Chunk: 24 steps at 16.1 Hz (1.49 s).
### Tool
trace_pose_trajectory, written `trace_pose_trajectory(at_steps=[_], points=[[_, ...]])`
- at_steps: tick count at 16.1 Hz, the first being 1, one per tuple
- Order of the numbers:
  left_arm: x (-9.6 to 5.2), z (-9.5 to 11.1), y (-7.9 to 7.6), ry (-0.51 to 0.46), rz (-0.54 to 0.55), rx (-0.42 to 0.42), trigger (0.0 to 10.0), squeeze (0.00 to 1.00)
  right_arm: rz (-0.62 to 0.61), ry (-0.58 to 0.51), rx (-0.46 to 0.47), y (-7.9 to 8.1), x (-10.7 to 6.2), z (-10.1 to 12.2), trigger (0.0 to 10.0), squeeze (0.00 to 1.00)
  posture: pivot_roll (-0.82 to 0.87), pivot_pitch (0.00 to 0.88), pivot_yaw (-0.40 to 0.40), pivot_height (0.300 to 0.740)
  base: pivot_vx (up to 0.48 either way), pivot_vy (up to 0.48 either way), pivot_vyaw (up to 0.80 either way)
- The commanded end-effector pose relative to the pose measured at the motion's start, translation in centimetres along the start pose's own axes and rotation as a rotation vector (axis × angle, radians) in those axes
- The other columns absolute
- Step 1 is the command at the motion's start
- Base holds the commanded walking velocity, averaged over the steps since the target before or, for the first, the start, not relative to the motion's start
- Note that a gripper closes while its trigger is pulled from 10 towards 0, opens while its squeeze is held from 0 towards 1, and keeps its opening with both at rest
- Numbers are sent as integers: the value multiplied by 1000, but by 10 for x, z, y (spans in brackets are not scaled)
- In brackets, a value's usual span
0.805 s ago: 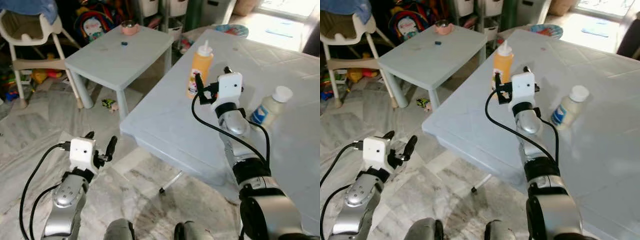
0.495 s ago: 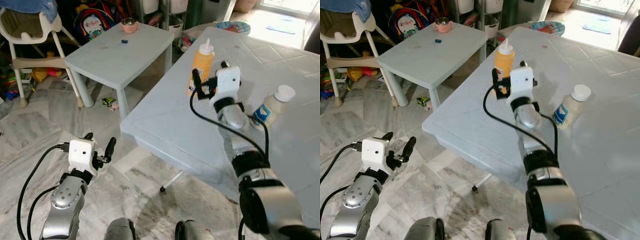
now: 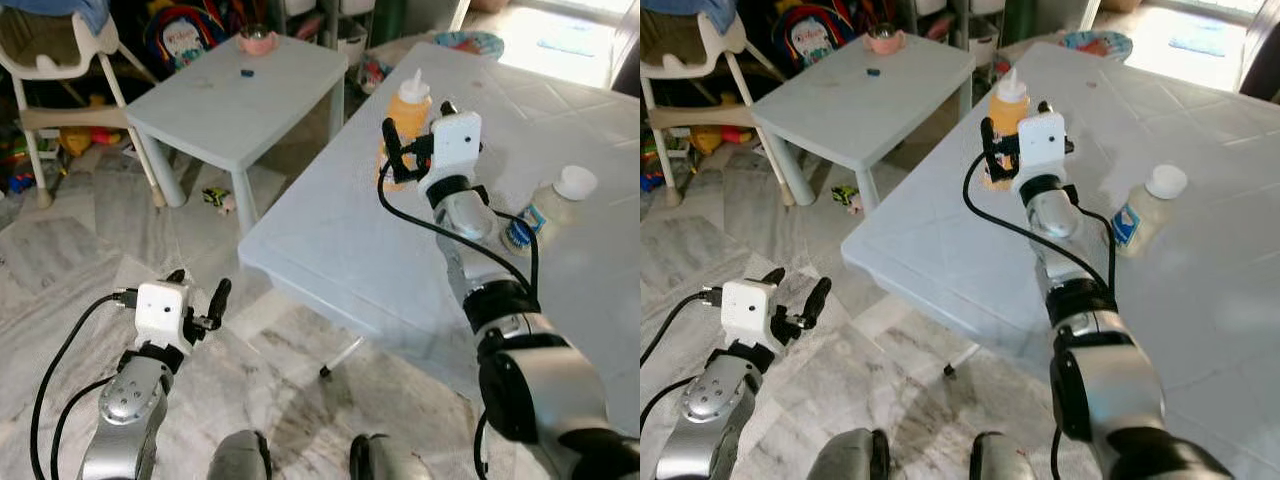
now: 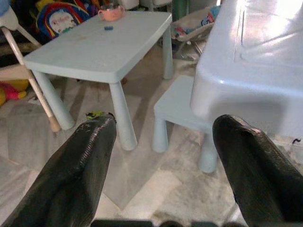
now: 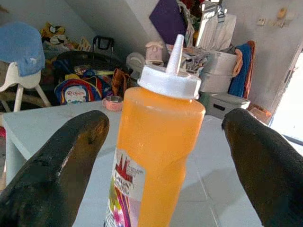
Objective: Restocking fridge
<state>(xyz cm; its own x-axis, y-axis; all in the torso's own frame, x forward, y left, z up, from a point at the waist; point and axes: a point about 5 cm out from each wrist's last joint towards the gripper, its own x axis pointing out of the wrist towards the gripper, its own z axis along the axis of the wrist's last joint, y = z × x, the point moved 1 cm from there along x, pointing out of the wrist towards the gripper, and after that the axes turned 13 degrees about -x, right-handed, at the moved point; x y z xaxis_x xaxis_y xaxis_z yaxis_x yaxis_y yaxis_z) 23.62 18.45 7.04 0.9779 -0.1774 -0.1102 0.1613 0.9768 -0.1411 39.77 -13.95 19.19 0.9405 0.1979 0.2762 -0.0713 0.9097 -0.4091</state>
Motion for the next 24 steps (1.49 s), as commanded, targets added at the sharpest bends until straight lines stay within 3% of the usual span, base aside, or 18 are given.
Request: trace_pose_trajectory(at_steps=[1,9,10,11,18,22,23,24], points=[[-3,1,1,7,1,22,10000,0,-18,-16,3,-5,6,7,10000,0,187,141,34,740,0,0,0],[-18,3,4,36,0,47,10000,0,-9,69,3,-8,20,7,10000,0,242,181,40,740,0,0,0],[-19,3,4,38,2,49,10000,0,-8,76,2,-9,21,8,4078,0,246,184,40,740,0,0,0],[-21,3,5,41,3,51,10000,0,-6,83,2,-9,23,9,0,0,251,185,40,740,0,0,0],[-20,5,3,44,-2,54,10000,0,5,100,38,-7,29,14,0,0,246,181,40,740,0,0,0],[-16,6,2,40,0,55,10000,0,7,124,15,-8,25,6,0,0,242,166,31,740,0,0,0],[-15,6,2,38,2,53,10000,0,9,121,15,-8,24,5,549,0,240,163,30,740,0,0,0],[-13,5,3,38,12,51,10000,0,18,111,15,-6,22,5,235,0,235,154,28,740,0,0,0]])
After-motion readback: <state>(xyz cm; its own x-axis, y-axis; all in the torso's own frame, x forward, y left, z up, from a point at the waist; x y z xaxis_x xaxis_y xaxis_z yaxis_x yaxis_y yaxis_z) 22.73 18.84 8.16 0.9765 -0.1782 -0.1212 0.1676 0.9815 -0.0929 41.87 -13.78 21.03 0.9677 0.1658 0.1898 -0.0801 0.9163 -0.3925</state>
